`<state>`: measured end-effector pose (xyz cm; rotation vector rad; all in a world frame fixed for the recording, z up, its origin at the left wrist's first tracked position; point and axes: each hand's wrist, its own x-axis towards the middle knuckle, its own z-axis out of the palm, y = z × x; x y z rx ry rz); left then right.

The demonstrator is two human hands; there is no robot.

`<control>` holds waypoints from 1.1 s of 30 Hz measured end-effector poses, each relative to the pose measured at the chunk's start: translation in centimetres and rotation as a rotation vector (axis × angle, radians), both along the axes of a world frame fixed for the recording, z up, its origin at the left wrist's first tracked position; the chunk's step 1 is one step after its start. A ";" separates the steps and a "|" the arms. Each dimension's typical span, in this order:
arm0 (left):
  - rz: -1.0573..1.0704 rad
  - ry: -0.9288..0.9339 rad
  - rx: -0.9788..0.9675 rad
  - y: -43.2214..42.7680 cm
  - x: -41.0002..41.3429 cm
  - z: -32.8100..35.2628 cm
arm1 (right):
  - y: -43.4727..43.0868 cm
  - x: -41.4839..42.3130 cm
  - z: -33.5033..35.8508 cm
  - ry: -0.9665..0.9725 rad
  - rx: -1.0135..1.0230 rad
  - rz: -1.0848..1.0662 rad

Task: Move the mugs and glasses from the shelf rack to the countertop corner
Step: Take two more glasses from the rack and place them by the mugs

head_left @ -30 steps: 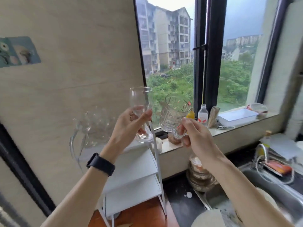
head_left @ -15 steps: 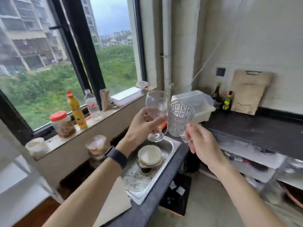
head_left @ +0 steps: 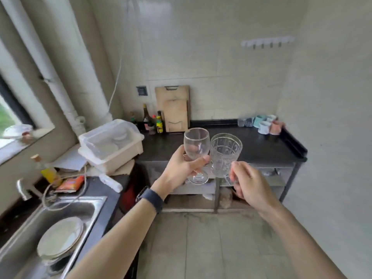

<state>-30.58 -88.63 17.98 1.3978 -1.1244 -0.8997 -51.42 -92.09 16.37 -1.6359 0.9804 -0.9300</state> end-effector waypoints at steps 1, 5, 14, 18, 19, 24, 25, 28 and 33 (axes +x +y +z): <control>-0.031 -0.013 0.008 -1.9 -1.1 -0.1 | -1.3 -1.3 -0.2 0.014 0.001 -0.028; -0.112 -0.037 0.033 -9.8 -4.6 -1.4 | -7.1 -5.4 -1.6 0.066 -0.011 -0.143; -0.231 -0.019 0.116 -29.6 -8.4 -5.8 | -24.9 -9.9 -4.9 0.171 0.060 -0.212; -0.259 -0.003 0.150 -37.8 -9.1 -7.0 | -32.2 -10.5 -6.0 0.203 0.105 -0.247; -0.266 -0.009 0.152 -39.7 -9.3 -7.3 | -33.9 -10.7 -6.4 0.204 0.121 -0.249; -0.277 -0.068 0.162 -47.8 -9.5 -9.2 | -41.3 -10.9 -8.7 0.214 0.188 -0.256; -0.269 -0.072 0.172 -49.3 -9.4 -9.8 | -42.7 -10.8 -9.2 0.220 0.199 -0.252; -0.245 -0.067 0.207 -53.8 -9.0 -12.0 | -47.4 -10.4 -10.8 0.246 0.211 -0.229; -0.176 -0.080 0.287 -62.6 -7.9 -16.0 | -57.7 -8.6 -14.6 0.253 0.280 -0.190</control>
